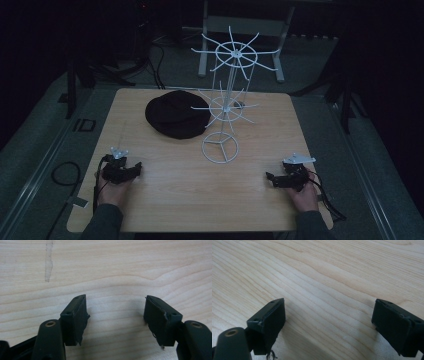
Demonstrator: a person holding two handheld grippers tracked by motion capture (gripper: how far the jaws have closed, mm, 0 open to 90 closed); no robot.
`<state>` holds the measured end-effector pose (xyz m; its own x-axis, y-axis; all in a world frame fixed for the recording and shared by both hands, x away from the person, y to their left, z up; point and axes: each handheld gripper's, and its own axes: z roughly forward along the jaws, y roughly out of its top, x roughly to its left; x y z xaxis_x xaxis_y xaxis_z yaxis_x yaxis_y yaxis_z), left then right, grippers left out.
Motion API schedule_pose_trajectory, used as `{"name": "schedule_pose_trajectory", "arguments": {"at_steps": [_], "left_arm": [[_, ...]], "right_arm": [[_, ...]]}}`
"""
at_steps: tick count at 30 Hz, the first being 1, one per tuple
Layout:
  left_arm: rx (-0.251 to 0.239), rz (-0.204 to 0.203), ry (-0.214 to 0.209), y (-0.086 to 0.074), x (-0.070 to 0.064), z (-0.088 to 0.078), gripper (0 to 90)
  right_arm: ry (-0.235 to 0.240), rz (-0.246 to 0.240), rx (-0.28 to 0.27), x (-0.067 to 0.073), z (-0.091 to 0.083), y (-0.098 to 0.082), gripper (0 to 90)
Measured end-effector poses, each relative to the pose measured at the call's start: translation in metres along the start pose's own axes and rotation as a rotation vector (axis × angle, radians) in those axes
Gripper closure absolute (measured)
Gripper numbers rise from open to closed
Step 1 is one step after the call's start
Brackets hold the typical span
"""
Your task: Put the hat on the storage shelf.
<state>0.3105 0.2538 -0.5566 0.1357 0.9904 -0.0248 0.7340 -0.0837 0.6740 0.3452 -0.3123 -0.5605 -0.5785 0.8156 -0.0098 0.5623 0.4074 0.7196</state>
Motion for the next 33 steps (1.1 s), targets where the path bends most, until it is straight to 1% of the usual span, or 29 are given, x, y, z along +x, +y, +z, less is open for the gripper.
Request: {"name": "schedule_pose_trajectory", "arguments": {"at_steps": [1,2,4,5,6,9,11,12,15,20,23,25,28,29,30,33], "left_arm": [[0.000,-0.014,-0.023,0.001,0.000,-0.001,41.6],[0.004,-0.021,-0.042,0.001,0.000,-0.001,42.0],[0.004,-0.019,-0.047,0.002,0.000,-0.002,42.7],[-0.002,-0.018,-0.062,0.006,-0.002,-0.004,42.8],[-0.007,-0.021,-0.069,0.008,-0.003,-0.006,42.8],[-0.022,-0.013,-0.082,0.020,-0.006,-0.010,42.5],[-0.033,-0.006,-0.091,0.029,-0.009,-0.011,39.5],[-0.036,0.004,-0.095,0.033,-0.010,-0.011,38.6],[-0.042,0.027,-0.099,0.045,-0.016,-0.009,37.2],[-0.053,0.033,-0.107,0.061,-0.025,0.000,36.5],[-0.060,0.027,-0.117,0.071,-0.030,0.006,36.0],[-0.065,0.012,-0.128,0.078,-0.031,0.010,36.0],[-0.074,0.003,-0.130,0.089,-0.033,0.014,36.0],[-0.074,0.003,-0.130,0.089,-0.033,0.014,36.0],[-0.078,-0.003,-0.124,0.096,-0.034,0.018,36.0],[-0.084,-0.017,-0.117,0.107,-0.034,0.022,36.0]], "right_arm": [[-0.001,0.000,0.000,0.000,0.000,0.000,11.6],[-0.001,0.000,0.000,0.000,0.000,0.000,11.6],[-0.001,0.000,0.000,0.000,0.000,0.000,11.6],[0.000,0.000,0.000,0.000,0.000,0.000,11.6],[0.000,0.000,0.000,0.000,0.000,0.000,11.6],[-0.001,0.000,0.001,0.000,0.000,0.000,11.6],[-0.001,0.003,0.001,0.000,0.000,0.000,11.6],[-0.001,0.003,0.001,0.000,0.000,0.000,11.6],[-0.003,0.004,0.000,0.000,0.000,0.000,11.7],[-0.003,0.005,0.000,0.000,0.000,0.000,11.7],[-0.004,0.005,0.001,0.001,0.000,0.000,11.7],[-0.003,0.005,0.000,0.001,0.000,0.000,11.7],[-0.004,0.005,0.000,0.001,0.000,0.000,11.7],[-0.004,0.005,0.000,0.001,0.000,0.000,11.7],[-0.003,0.005,0.000,0.001,0.000,0.000,11.7],[-0.003,0.005,0.000,0.001,0.000,0.000,11.7]]}}
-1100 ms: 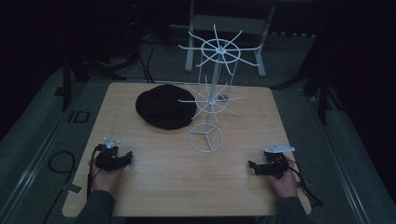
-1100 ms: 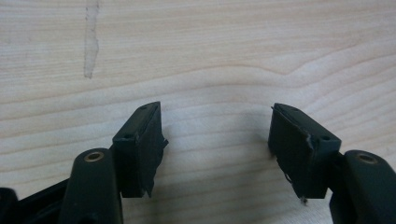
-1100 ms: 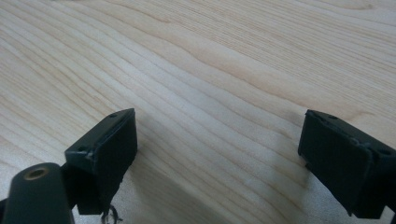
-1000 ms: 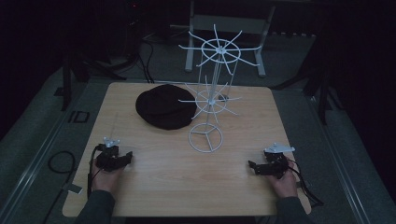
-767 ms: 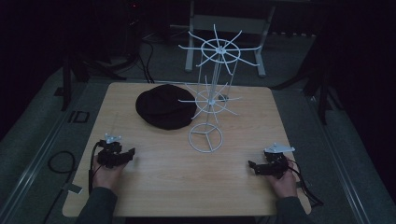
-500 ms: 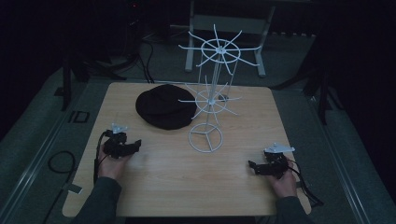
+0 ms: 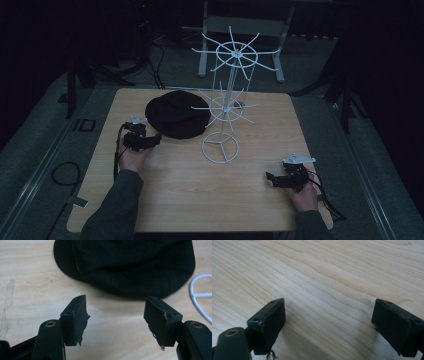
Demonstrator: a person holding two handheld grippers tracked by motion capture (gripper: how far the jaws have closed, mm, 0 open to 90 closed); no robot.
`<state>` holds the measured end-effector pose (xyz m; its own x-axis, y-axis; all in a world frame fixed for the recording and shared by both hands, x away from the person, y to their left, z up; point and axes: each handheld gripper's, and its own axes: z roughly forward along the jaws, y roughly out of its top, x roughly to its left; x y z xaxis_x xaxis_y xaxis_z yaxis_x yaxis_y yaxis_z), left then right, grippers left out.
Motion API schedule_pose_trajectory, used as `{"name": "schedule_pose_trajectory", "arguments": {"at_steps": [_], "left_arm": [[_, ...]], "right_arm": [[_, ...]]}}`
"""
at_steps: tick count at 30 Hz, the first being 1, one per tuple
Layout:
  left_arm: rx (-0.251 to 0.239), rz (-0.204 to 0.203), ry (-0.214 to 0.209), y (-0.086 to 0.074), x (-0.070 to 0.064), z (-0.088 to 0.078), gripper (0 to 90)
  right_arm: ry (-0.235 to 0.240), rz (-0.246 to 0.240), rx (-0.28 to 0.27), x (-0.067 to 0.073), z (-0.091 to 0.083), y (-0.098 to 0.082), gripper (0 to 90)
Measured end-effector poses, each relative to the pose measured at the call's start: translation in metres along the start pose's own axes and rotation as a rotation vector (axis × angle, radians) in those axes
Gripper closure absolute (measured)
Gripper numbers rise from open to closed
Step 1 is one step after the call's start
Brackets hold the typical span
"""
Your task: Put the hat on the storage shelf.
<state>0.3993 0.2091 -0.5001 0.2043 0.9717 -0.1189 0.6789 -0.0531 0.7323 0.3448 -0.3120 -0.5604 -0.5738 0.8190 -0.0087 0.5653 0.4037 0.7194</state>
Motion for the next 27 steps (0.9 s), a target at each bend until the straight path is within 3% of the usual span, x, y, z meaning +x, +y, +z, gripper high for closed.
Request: {"name": "schedule_pose_trajectory", "arguments": {"at_steps": [12,21,27], "left_arm": [[0.019,-0.035,0.048,0.028,0.002,0.029,36.0],[0.062,-0.074,0.067,0.026,0.006,0.049,35.3],[0.056,-0.094,0.075,0.028,0.004,0.058,34.8]], "right_arm": [[0.000,0.000,0.000,0.000,0.000,0.000,11.7],[0.000,0.000,0.000,0.000,0.000,0.000,11.7],[0.000,-0.001,0.000,0.000,0.000,0.000,11.7]]}}
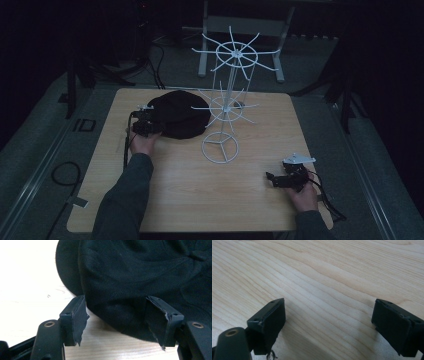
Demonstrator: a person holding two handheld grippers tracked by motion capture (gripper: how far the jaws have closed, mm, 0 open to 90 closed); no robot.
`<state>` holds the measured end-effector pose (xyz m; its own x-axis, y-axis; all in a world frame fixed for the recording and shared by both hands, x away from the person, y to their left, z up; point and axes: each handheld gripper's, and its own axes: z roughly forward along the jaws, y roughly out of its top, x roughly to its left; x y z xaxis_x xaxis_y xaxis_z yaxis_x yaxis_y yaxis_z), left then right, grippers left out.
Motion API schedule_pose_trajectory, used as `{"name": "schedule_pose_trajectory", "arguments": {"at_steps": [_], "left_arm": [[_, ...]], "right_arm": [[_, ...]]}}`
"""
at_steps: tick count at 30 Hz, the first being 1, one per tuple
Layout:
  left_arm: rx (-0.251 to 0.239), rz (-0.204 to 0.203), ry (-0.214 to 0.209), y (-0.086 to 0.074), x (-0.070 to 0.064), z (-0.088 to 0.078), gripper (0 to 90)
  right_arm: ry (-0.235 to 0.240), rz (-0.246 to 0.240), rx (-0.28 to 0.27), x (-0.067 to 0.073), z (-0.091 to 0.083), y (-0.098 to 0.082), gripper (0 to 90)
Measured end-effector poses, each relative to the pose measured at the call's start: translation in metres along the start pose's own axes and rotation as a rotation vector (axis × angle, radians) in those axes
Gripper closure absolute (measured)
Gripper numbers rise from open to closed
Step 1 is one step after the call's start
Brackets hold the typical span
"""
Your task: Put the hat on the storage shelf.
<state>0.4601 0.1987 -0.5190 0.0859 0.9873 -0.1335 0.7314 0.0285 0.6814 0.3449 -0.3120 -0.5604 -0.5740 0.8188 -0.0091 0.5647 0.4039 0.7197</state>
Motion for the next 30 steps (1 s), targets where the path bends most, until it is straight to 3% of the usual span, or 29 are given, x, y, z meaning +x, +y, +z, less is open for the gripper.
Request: {"name": "schedule_pose_trajectory", "arguments": {"at_steps": [9,16,19,24,26,30], "left_arm": [[0.031,-0.021,0.028,0.001,-0.003,0.016,33.7],[0.076,-0.091,0.029,-0.005,-0.005,0.033,35.7],[0.097,-0.094,0.044,-0.004,-0.005,0.033,38.6],[0.118,-0.086,0.074,-0.003,-0.006,0.031,47.8],[0.125,-0.107,0.075,-0.003,-0.001,0.029,55.7],[0.138,-0.107,0.078,-0.003,0.005,0.026,64.9]], "right_arm": [[0.000,0.000,0.000,0.000,0.000,0.000,11.7],[0.000,0.000,0.000,0.000,0.000,0.000,11.7],[0.000,0.000,0.000,0.000,0.000,0.000,11.7],[0.000,0.001,0.000,0.000,0.000,0.000,11.7],[0.000,0.001,0.000,0.000,0.000,0.000,11.7],[0.000,0.001,0.000,0.000,0.000,0.000,11.7]]}}
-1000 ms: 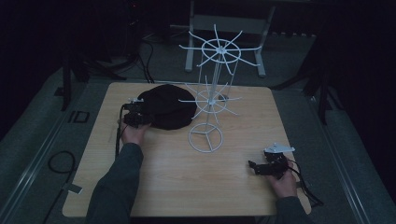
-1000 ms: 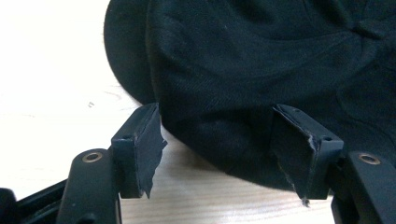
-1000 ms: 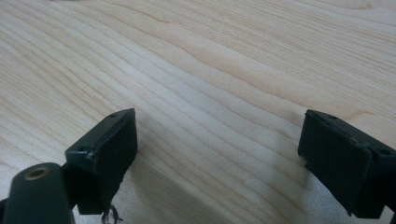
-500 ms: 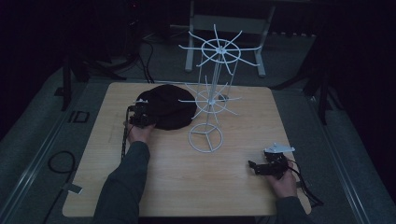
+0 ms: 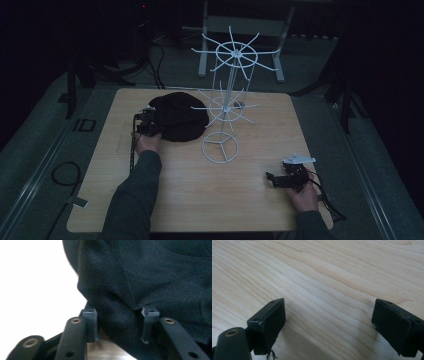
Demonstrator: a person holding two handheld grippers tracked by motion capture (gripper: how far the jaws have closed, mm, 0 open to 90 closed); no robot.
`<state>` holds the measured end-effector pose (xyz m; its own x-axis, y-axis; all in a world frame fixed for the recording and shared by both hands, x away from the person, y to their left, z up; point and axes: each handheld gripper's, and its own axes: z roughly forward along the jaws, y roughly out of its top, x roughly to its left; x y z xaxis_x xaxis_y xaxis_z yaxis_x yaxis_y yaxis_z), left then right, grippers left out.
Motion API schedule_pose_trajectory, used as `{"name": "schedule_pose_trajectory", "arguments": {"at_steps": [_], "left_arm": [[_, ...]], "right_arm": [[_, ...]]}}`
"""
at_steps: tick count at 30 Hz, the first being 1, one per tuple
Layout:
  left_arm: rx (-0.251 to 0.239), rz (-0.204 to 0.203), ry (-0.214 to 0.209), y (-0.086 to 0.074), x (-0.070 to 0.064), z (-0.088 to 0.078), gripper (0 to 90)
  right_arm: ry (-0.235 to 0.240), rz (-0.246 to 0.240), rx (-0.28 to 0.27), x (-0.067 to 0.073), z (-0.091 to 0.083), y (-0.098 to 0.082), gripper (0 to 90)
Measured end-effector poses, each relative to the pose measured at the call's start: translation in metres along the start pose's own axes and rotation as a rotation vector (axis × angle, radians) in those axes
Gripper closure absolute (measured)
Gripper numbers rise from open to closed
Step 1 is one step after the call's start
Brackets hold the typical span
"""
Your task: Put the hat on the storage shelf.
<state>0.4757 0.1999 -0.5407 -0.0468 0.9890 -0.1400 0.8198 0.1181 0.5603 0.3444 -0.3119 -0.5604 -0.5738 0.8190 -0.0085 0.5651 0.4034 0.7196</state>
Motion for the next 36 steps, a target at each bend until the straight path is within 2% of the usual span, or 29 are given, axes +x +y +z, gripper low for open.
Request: {"name": "schedule_pose_trajectory", "arguments": {"at_steps": [1,4,8,11,15,19,22,26,30,34,36], "left_arm": [[0.005,-0.005,0.004,-0.001,0.005,-0.002,67.3],[0.007,-0.002,0.011,-0.002,0.011,-0.004,73.1],[0.004,0.008,0.016,-0.006,0.020,-0.008,74.4],[0.000,0.024,0.026,-0.007,0.019,-0.008,70.7],[0.002,0.053,0.070,-0.007,0.012,-0.006,64.9],[0.015,0.060,0.073,-0.005,0.011,-0.006,64.4],[0.019,0.043,0.053,-0.005,0.014,-0.007,70.8],[0.011,-0.027,-0.019,-0.008,0.022,-0.009,75.6],[-0.016,-0.034,-0.073,-0.011,0.029,-0.014,76.9],[-0.049,-0.042,-0.098,-0.011,0.033,-0.021,77.6],[-0.080,-0.041,-0.111,-0.009,0.037,-0.032,77.7]], "right_arm": [[0.000,0.000,0.000,0.000,0.000,0.000,11.7],[0.000,0.000,0.000,0.000,0.000,0.000,11.7],[0.000,0.000,0.000,0.000,0.000,0.000,11.7],[0.000,-0.001,-0.001,0.000,0.000,0.000,11.7],[0.000,0.000,0.000,0.000,0.000,0.000,11.7],[0.000,0.000,0.000,0.000,0.000,0.000,11.7],[0.000,0.000,0.000,0.000,0.000,0.000,11.7],[0.000,0.000,0.000,0.000,0.000,0.000,11.7],[0.000,0.000,0.000,0.000,0.000,0.000,11.7],[-0.001,0.000,0.000,0.000,0.000,0.000,11.7],[0.000,0.000,0.000,0.000,0.000,0.000,11.7]]}}
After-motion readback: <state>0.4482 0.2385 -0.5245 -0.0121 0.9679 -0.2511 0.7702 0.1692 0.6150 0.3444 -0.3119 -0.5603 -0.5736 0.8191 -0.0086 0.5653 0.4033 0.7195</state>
